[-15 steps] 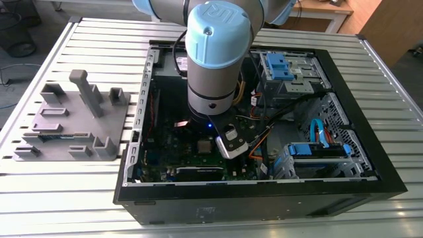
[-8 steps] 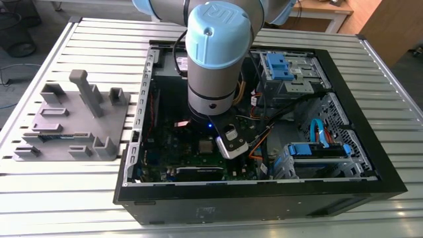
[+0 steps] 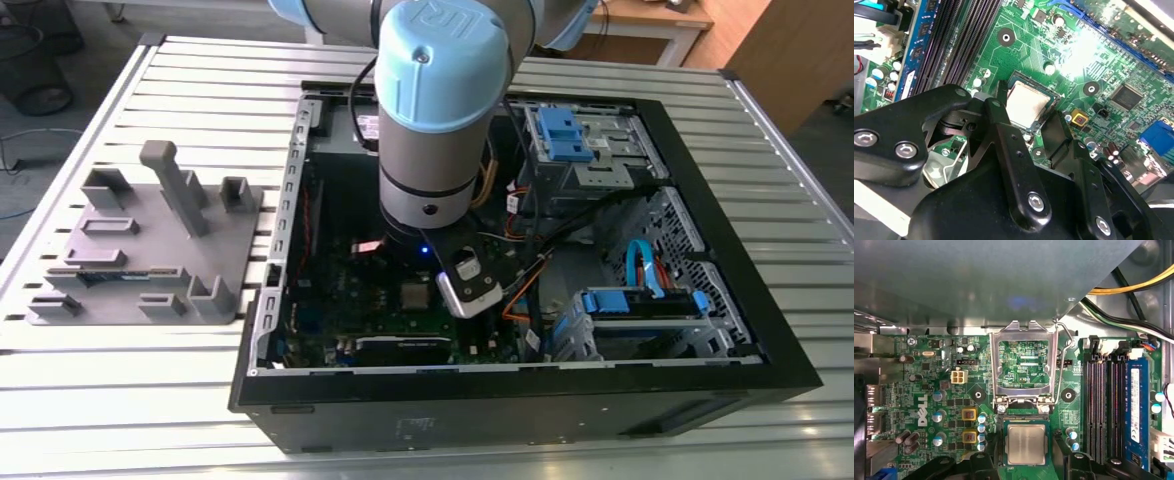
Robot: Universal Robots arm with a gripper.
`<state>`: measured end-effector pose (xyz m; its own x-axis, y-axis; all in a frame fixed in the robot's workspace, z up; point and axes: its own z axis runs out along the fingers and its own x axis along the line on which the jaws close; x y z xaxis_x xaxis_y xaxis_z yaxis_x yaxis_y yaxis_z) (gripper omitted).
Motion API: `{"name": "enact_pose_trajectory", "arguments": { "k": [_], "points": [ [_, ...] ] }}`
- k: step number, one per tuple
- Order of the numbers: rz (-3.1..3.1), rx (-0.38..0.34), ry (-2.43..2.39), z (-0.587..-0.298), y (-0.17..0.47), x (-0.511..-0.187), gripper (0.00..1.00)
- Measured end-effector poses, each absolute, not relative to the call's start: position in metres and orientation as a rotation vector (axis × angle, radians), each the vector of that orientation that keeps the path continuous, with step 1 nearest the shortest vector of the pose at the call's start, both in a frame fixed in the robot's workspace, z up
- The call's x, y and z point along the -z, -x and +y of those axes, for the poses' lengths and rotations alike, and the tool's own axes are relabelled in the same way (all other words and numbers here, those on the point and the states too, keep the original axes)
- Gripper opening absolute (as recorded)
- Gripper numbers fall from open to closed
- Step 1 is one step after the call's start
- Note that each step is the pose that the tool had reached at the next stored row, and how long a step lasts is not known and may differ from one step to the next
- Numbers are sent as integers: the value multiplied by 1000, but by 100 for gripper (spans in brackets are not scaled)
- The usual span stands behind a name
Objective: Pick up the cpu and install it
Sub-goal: 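Place the cpu into insertion slot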
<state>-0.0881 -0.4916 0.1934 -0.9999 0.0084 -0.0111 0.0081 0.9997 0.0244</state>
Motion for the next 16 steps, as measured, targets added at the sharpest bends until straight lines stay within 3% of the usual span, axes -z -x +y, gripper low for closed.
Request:
{"name": "enact_pose_trajectory", "arguments": {
  "k": [16],
  "points": [
    [3130,-38,-13,-492,88,-192,54]
  ]
}}
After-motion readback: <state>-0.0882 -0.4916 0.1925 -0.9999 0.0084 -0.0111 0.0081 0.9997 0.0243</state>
